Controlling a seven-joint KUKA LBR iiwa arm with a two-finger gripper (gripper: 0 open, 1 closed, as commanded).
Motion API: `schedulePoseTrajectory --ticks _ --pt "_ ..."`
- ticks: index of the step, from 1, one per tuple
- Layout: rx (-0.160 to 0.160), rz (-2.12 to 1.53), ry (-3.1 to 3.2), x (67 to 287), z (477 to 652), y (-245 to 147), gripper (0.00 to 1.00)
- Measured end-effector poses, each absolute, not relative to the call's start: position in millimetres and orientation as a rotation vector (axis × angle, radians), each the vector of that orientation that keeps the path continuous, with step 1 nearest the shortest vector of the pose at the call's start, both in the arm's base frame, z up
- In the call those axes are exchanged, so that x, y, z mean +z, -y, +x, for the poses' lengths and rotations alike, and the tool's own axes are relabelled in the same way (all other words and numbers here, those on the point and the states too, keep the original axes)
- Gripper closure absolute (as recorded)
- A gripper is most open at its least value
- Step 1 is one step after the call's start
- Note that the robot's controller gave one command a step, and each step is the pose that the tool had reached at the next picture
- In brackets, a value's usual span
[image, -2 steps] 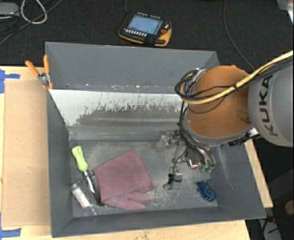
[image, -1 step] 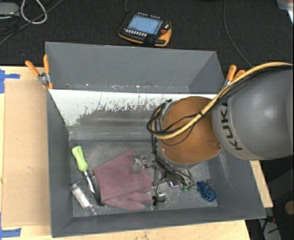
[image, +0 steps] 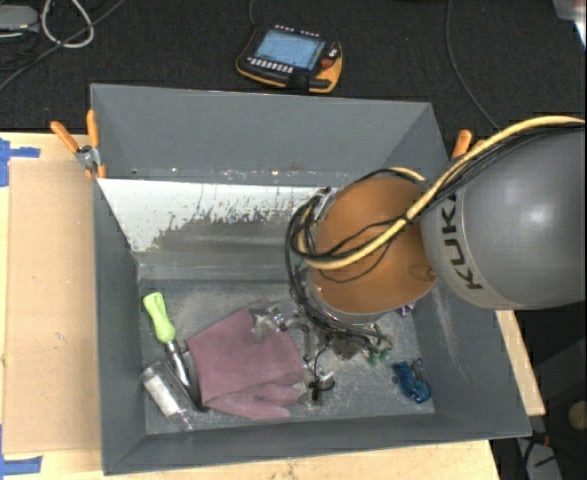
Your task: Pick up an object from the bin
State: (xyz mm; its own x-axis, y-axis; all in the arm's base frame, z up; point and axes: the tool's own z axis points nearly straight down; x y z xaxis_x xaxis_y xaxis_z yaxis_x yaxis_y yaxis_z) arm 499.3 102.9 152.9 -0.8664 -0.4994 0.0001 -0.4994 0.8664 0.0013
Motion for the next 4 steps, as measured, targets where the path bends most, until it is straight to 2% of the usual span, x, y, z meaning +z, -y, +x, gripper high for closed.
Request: schedulePoseTrajectory --ticks 1,2,3,4 --pt "-0.008 1.082 2.937 133 492.1 -107 0.0" --pt "-0.006 1.55 2.726 67 497.8 -104 0.0" --pt "-0.011 1.347 2.828 70 476.9 -121 1.0" --pt "-0.011 1.347 2.829 70 476.8 -121 1.0"
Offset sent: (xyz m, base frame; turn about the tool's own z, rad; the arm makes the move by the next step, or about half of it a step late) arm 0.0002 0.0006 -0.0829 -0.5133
